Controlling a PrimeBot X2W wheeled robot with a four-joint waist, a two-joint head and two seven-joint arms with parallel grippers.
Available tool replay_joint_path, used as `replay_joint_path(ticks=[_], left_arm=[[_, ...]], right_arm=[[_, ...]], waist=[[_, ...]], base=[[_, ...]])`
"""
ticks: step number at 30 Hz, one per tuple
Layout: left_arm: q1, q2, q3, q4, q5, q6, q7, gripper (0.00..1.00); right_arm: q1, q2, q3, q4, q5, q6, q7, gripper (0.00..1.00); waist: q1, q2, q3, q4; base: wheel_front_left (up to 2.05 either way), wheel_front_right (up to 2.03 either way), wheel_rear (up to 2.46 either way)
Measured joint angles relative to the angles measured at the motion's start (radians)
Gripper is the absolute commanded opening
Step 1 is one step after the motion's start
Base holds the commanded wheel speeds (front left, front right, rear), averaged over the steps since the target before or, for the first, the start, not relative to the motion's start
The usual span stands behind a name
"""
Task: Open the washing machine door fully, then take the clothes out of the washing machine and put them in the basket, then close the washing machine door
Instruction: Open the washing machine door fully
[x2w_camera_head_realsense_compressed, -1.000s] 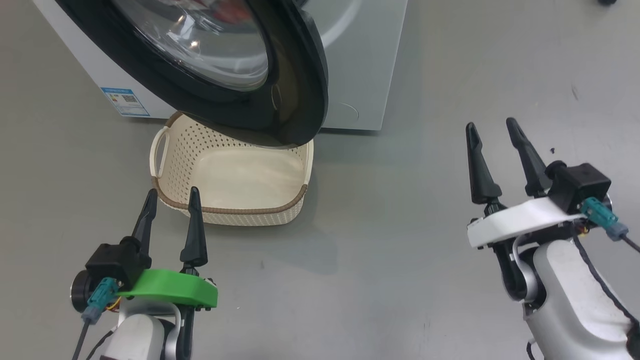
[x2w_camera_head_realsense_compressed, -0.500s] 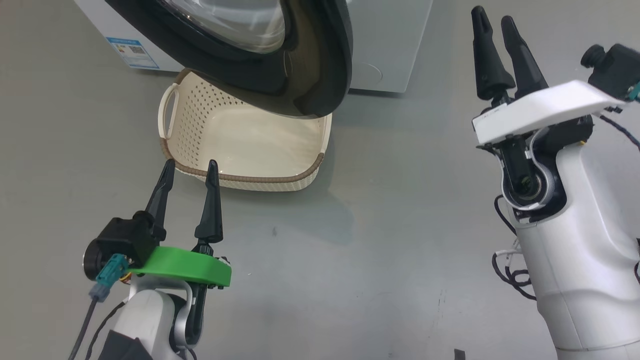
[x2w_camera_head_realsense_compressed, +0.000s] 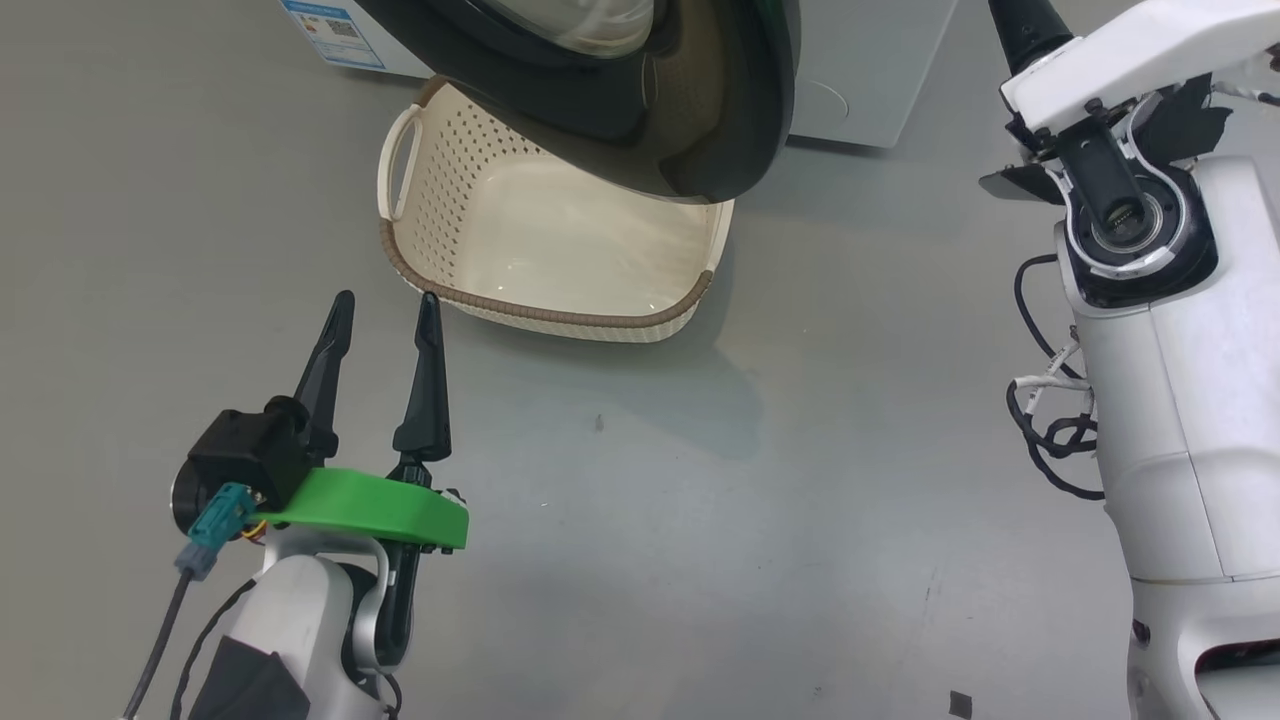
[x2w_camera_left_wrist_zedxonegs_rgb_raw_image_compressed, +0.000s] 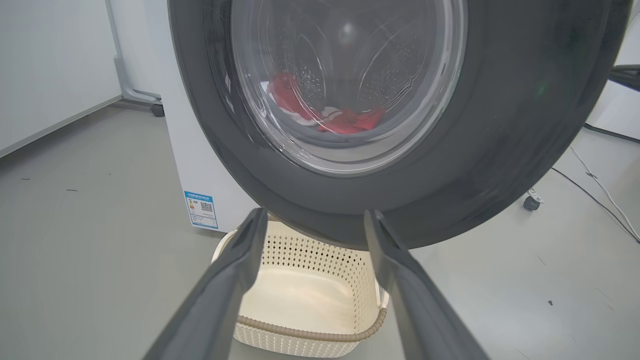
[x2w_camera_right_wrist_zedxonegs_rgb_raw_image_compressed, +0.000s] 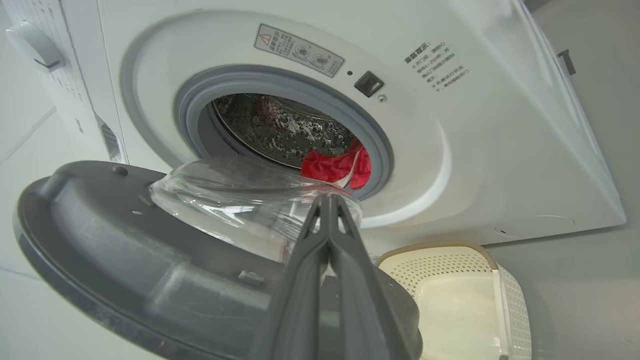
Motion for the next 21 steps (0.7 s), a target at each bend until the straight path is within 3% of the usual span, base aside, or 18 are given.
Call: replay_joint_path(ticks=[9, 21], left_arm=[[-0.018, -0.001, -0.009, 0.001, -0.009, 0.0, 0.0, 1.0], [-0.019, -0.001, -0.01, 0.006, -0.01, 0.0, 0.0, 1.0]], right_arm=[[-0.078, 0.004, -0.025, 0.068, 0.178, -0.061, 0.145, 0.0], [-0.129, 0.005, -0.028, 0.137, 0.374, -0.105, 0.29, 0.0]], waist=[[0.0, 0.0, 0.023, 0.036], [0.0, 0.0, 0.03, 0.056]], base=[[0.0, 0.0, 0.0], [0.0, 0.0, 0.0]])
